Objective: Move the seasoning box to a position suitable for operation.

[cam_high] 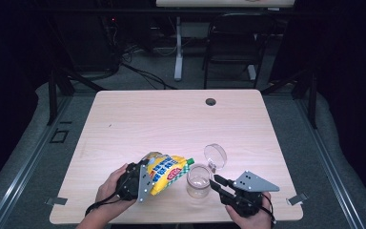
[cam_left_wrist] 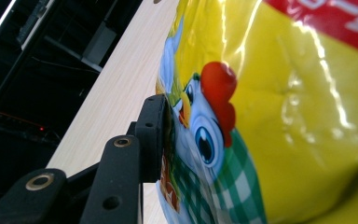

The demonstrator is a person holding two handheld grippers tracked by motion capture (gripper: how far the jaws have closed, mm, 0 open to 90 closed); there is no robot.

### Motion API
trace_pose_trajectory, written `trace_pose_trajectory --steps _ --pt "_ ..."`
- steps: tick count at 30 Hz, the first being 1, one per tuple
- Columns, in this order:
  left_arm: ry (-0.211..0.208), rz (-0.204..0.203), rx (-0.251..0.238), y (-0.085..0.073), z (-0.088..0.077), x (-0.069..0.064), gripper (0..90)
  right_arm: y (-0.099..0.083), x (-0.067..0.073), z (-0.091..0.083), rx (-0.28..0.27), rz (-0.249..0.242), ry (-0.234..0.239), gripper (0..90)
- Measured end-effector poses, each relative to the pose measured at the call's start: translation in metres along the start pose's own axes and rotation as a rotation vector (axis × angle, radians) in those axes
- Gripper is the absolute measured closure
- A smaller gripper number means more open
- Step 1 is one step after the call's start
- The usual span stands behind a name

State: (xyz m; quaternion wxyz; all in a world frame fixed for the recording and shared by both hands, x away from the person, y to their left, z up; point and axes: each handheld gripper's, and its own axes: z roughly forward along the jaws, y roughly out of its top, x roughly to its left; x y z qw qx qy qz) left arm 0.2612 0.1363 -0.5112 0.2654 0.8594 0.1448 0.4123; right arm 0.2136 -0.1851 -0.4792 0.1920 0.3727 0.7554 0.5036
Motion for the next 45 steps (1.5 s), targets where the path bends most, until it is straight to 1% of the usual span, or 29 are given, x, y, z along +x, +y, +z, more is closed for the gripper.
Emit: trace_pose_trajectory --steps 6,8,11,13,16,17,18,19,21,23,24,25,27,28,32,33,35,40,45 --pt "0.010 0.035 0.022 0.000 0.006 -0.006 62.3 0.004 -0.001 0.016 0.006 0.003 0.020 73.5" --pt "0.008 0.036 0.031 0.000 0.008 -0.008 62.3 0.006 -0.003 0.020 0.016 -0.001 0.025 73.5" --pt "0.019 0.046 0.036 0.001 0.010 -0.010 62.3 0.007 -0.005 0.027 0.036 -0.014 0.027 73.5" --pt "0.022 0.051 0.037 0.002 0.010 -0.011 62.3 0.007 -0.006 0.030 0.036 -0.009 0.029 73.5" --pt "0.031 0.067 0.047 0.002 0.010 -0.010 62.3 0.005 -0.007 0.031 0.025 -0.001 0.028 73.3" --pt "0.033 0.064 0.048 0.001 0.010 -0.010 62.3 0.003 -0.007 0.031 0.020 0.001 0.032 73.3" --pt "0.036 0.071 0.053 0.001 0.010 -0.010 62.3 0.002 -0.007 0.031 0.017 0.006 0.031 73.2" --pt "0.040 0.085 0.062 0.002 0.010 -0.010 62.3 0.001 -0.007 0.031 0.021 0.002 0.034 73.1" --pt "0.047 0.097 0.068 0.002 0.010 -0.010 62.3 -0.002 -0.006 0.032 0.019 -0.002 0.035 72.9" --pt "0.058 0.119 0.073 0.004 0.010 -0.010 62.3 -0.004 -0.005 0.033 0.019 -0.012 0.036 72.4" --pt "0.067 0.141 0.084 0.006 0.008 -0.010 62.3 -0.004 -0.004 0.033 0.019 -0.014 0.036 72.2" --pt "0.071 0.148 0.080 0.007 0.008 -0.010 62.3 -0.005 -0.002 0.033 0.018 -0.022 0.034 72.1" --pt "0.074 0.144 0.075 0.008 0.008 -0.011 62.3 -0.006 0.000 0.033 0.015 -0.029 0.033 71.8" --pt "0.078 0.158 0.078 0.009 0.008 -0.011 62.3 -0.006 0.001 0.033 0.013 -0.032 0.033 71.8" --pt "0.085 0.181 0.086 0.011 0.007 -0.013 62.4 -0.008 0.004 0.033 0.008 -0.047 0.033 71.8" --pt "0.085 0.181 0.085 0.012 0.007 -0.013 62.4 -0.008 0.005 0.033 0.009 -0.047 0.034 71.8" --pt "0.095 0.197 0.088 0.013 0.007 -0.013 62.4 -0.009 0.005 0.034 0.008 -0.048 0.036 71.8" --pt "0.099 0.209 0.096 0.015 0.006 -0.011 62.4 -0.010 0.008 0.036 0.007 -0.050 0.040 71.5" --pt "0.111 0.236 0.108 0.016 0.006 -0.012 62.4 -0.011 0.009 0.036 0.001 -0.055 0.041 70.6"
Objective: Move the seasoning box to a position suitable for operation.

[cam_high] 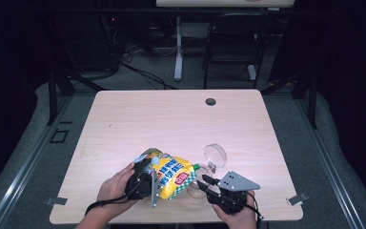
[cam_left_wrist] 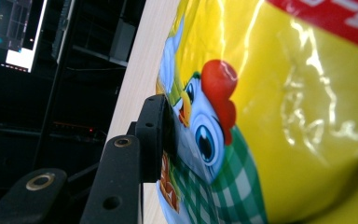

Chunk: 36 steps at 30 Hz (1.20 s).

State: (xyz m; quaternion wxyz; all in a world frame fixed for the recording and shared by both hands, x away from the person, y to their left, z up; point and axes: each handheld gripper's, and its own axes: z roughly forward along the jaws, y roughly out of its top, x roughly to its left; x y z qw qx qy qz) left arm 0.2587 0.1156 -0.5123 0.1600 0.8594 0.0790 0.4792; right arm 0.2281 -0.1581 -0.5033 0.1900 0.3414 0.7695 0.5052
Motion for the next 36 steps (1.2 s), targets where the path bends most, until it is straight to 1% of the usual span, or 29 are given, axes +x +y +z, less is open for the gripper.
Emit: trace_pose_trajectory --steps 3,7,8,11,14,17,23,24,28,31,36 --pt "0.004 0.034 0.010 0.002 0.000 0.000 62.4 0.000 0.001 0.000 0.000 -0.003 0.000 70.4" --pt "0.012 0.063 0.015 0.005 0.000 0.000 62.4 0.000 0.002 0.001 0.000 -0.007 0.000 70.0" --pt "0.011 0.062 0.014 0.006 0.001 0.000 62.4 0.000 0.002 0.001 0.003 -0.011 -0.001 69.8" --pt "0.016 0.081 0.016 0.008 0.000 0.000 62.4 -0.001 0.002 0.002 0.006 -0.008 -0.001 69.4" --pt "0.018 0.091 0.017 0.010 0.000 -0.001 62.4 -0.001 0.003 0.003 0.002 -0.010 0.000 69.2" --pt "0.028 0.114 0.025 0.012 0.001 -0.002 62.5 0.000 0.003 0.003 0.004 -0.019 0.000 69.1" --pt "0.023 0.129 0.028 0.014 0.002 -0.003 62.5 0.000 0.005 0.004 0.002 -0.028 -0.008 69.1" --pt "0.029 0.133 0.029 0.014 0.002 -0.003 62.5 0.000 0.005 0.004 -0.002 -0.028 -0.010 69.1" --pt "0.028 0.148 0.033 0.015 0.002 -0.002 62.4 0.000 0.007 0.004 0.007 -0.048 -0.018 68.7" --pt "0.028 0.149 0.032 0.016 0.001 -0.003 62.5 0.000 0.007 0.004 0.005 -0.052 -0.021 68.6" --pt "0.031 0.168 0.036 0.017 0.001 -0.004 62.5 0.000 0.008 0.005 0.009 -0.055 -0.025 68.6"
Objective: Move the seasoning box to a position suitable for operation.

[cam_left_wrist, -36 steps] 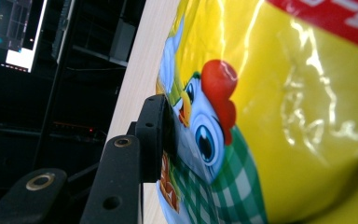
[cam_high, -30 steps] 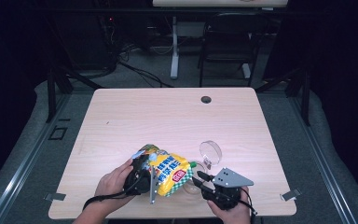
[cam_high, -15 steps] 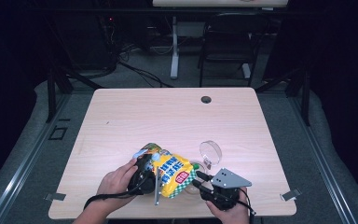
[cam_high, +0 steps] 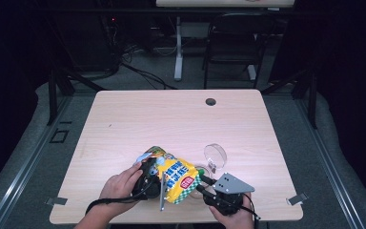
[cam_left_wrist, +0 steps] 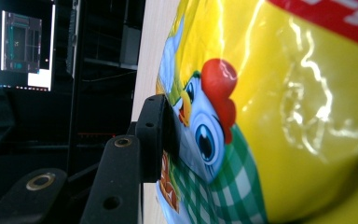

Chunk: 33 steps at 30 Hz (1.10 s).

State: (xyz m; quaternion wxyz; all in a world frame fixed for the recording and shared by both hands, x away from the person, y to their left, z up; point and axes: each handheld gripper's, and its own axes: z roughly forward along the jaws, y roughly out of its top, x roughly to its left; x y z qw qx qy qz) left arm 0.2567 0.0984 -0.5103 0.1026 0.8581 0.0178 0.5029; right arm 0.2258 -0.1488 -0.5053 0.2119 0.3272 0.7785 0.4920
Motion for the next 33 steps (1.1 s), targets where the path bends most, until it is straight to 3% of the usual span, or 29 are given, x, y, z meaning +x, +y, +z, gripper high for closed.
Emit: trace_pose_trajectory --steps 5,33 --pt "0.029 0.029 -0.001 0.0016 -0.0021 0.0003 62.5 0.0000 0.0008 0.0011 -0.002 -0.001 -0.002 68.2" --pt "0.084 0.101 0.021 0.0065 -0.0056 0.0027 62.6 -0.0010 0.0025 0.0034 -0.009 0.005 -0.029 70.9"
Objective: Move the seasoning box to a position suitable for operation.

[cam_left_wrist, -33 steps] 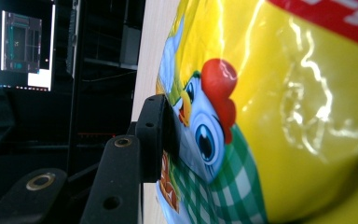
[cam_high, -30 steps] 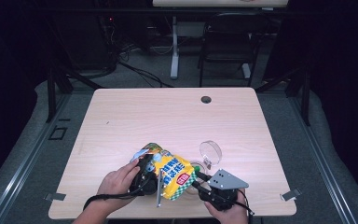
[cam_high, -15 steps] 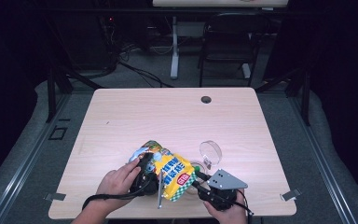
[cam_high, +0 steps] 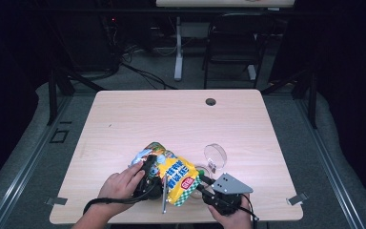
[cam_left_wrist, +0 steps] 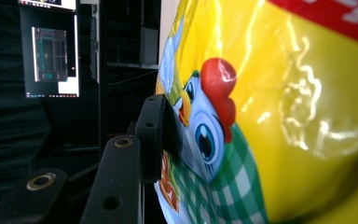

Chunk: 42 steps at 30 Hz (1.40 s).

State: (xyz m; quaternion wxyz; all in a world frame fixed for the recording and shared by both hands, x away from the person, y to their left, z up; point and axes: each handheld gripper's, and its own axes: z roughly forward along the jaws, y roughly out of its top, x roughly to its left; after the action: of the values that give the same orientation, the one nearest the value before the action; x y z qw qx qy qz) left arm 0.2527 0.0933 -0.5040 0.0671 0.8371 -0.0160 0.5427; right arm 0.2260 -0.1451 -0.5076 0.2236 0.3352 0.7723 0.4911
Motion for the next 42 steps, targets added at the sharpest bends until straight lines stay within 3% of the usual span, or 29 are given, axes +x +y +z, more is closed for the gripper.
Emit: trace_pose_trajectory --steps 28,42 --pt "0.051 0.062 0.011 0.0038 -0.0063 0.0031 62.7 -0.0024 -0.0003 0.0014 -0.006 0.016 -0.006 71.8" --pt "0.051 0.084 0.016 0.0040 -0.0090 0.0041 62.9 -0.0038 -0.0010 0.0035 -0.005 0.035 0.001 71.9"
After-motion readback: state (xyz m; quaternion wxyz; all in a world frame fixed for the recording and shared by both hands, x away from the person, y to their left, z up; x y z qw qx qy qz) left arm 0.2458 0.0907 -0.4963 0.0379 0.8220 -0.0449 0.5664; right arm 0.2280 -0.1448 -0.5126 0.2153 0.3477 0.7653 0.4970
